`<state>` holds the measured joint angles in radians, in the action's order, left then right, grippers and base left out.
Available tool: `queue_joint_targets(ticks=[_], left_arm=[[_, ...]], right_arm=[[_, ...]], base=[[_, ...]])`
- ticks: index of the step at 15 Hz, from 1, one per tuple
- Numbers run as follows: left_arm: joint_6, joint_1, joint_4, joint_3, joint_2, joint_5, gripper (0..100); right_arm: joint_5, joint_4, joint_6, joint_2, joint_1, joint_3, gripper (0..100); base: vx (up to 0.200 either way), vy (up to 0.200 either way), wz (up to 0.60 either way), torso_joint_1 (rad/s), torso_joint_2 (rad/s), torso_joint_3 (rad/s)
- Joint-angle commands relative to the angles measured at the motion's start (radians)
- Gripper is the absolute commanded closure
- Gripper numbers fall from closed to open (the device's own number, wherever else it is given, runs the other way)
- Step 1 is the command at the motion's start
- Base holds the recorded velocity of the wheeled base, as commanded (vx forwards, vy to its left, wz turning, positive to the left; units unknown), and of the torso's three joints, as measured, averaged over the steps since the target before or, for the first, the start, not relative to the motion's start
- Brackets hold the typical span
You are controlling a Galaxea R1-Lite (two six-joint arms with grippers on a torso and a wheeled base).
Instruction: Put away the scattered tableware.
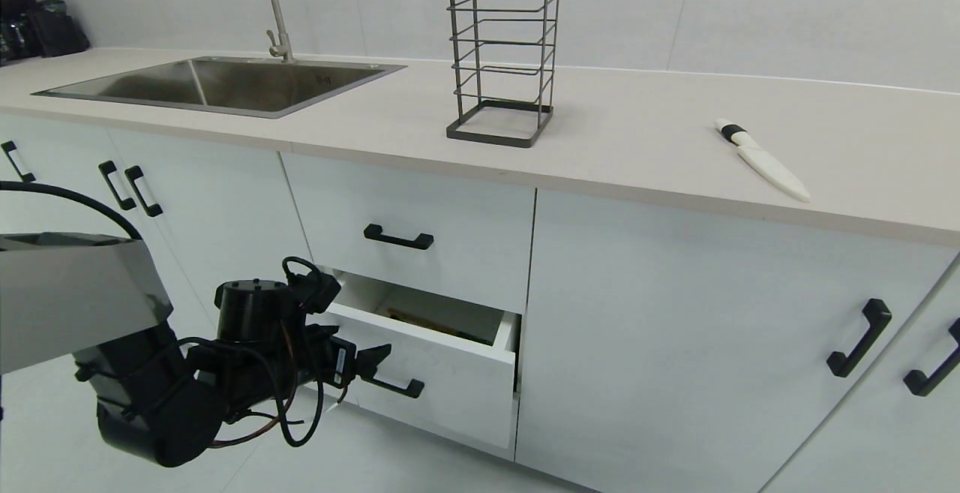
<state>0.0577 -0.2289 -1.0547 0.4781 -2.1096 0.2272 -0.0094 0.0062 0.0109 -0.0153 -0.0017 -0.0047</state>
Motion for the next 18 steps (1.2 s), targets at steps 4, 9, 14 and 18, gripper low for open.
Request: queue_joint_targets(ticks=[4,9,14,18], left_arm=[[-0.004,0.002,0.001,0.085,-0.056,-0.002,0],[-0.006,-0.001,-0.008,0.191,-0.096,0.001,0],[-0.015,-0.003,-0.021,0.228,-0.113,0.001,0],[-0.027,-0.012,-0.022,0.254,-0.127,0.001,0]], right_arm=[[0.000,0.000,0.000,-0.002,0.000,0.000,0],[0.000,0.000,0.000,-0.002,0.000,0.000,0],[0.000,0.000,0.000,-0.002,0.000,0.000,0],[0.000,0.000,0.000,-0.002,0.000,0.000,0]], base=[[0.000,0.000,0.00,0.000,0.00,0.000],[0.000,0.000,0.00,0.000,0.00,0.000],[0.000,0.000,0.00,0.000,0.00,0.000],[0.000,0.000,0.00,0.000,0.00,0.000]])
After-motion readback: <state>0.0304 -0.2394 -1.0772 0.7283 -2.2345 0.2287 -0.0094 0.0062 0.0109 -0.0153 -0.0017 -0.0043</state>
